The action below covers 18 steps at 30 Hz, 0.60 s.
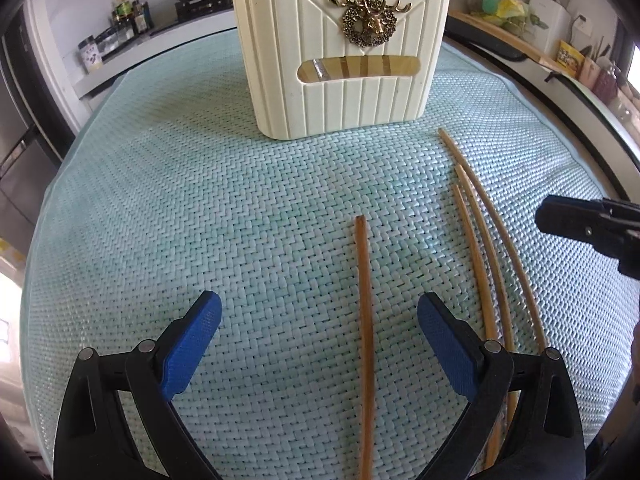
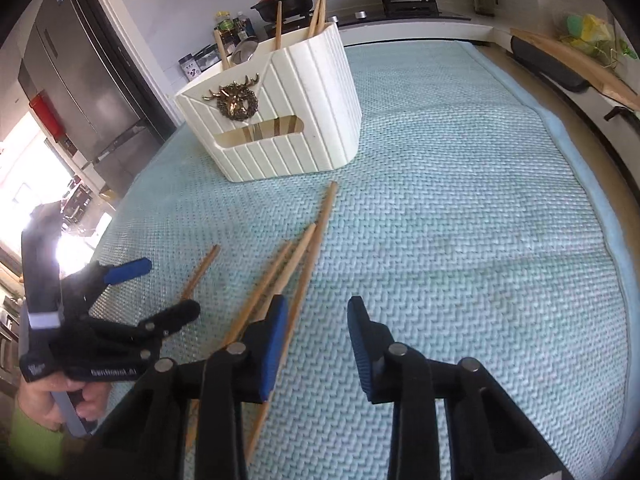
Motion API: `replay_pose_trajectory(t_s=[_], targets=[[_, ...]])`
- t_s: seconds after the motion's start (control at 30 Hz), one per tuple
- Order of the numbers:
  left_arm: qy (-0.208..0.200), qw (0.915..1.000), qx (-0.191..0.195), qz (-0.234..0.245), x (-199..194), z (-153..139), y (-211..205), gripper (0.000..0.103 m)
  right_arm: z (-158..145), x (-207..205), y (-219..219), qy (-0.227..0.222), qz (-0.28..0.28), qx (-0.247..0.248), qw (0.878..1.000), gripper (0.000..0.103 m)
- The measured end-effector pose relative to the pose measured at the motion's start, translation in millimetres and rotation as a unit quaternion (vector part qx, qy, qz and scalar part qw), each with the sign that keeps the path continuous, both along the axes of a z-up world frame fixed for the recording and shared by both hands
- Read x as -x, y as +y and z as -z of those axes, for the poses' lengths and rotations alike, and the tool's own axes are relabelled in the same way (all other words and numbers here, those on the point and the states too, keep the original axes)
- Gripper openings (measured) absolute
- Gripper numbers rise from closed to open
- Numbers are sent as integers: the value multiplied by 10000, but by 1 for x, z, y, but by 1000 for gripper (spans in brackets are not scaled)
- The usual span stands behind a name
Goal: Organize utensils
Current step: 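Close the right tool on a chopstick while the left tool closes on another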
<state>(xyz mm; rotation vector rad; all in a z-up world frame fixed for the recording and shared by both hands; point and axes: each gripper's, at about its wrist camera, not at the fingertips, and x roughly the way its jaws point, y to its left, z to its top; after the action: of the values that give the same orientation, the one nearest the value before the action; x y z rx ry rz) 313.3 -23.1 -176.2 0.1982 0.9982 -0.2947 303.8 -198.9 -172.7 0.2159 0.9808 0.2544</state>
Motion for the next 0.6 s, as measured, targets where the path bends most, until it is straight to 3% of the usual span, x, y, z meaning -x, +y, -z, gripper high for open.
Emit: replay_pose_trajectory(t_s=[0.1,0.2,0.43,0.6], targets=[[-1,10000,-48,-53,-2,2,3,99,8,-22,11,195,-148,59,9997,28],[11,9999,-16,-104,-4,2,7,99,19,-31,24,406,-271,441,9978,23],[20,10000,-14,-87,-9,5,15,99,18,-24,35,401,-339,1130,9922,20],[107,9999,58,89,-21,4,13,93,17,-33,35,492,-364,1140,9916,20]])
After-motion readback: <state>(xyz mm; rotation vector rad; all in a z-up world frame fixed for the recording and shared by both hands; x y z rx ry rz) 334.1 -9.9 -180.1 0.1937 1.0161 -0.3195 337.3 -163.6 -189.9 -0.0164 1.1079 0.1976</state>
